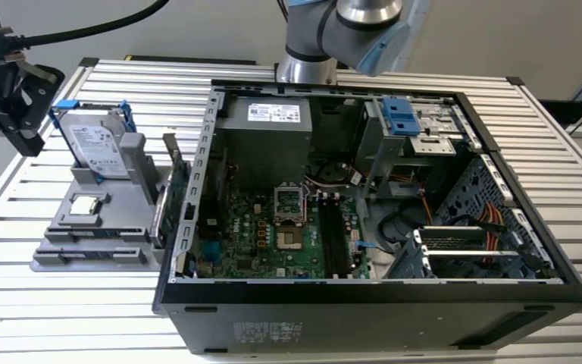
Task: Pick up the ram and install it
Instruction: 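Reach for the ram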
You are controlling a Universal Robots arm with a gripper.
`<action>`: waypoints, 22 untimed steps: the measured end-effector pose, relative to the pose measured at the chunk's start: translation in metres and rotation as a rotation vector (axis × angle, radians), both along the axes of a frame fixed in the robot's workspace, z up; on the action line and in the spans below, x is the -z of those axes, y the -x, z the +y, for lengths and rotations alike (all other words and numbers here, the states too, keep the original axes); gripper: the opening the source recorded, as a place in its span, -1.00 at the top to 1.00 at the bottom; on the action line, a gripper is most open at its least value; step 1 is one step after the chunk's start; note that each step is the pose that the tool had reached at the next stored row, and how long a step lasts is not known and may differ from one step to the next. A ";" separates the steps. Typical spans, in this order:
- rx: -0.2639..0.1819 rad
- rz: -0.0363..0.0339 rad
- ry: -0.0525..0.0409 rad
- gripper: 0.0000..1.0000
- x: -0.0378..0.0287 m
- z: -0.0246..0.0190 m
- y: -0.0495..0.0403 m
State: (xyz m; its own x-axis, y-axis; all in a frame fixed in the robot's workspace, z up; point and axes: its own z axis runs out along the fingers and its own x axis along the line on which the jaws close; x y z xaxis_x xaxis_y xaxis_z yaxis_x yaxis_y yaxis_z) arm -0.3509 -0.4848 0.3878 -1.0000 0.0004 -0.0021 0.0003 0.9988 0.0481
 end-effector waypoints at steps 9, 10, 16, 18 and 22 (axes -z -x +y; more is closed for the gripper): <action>-0.040 0.0000 -0.0001 1.00 0.0000 0.0000 0.0001; -0.047 0.0000 0.0000 1.00 0.0000 0.0000 0.0001; -0.084 0.0001 0.0001 1.00 0.0000 0.0000 0.0003; -0.095 0.0000 0.0001 1.00 0.0000 0.0000 0.0003; -0.113 0.0000 0.0000 1.00 0.0001 0.0000 0.0004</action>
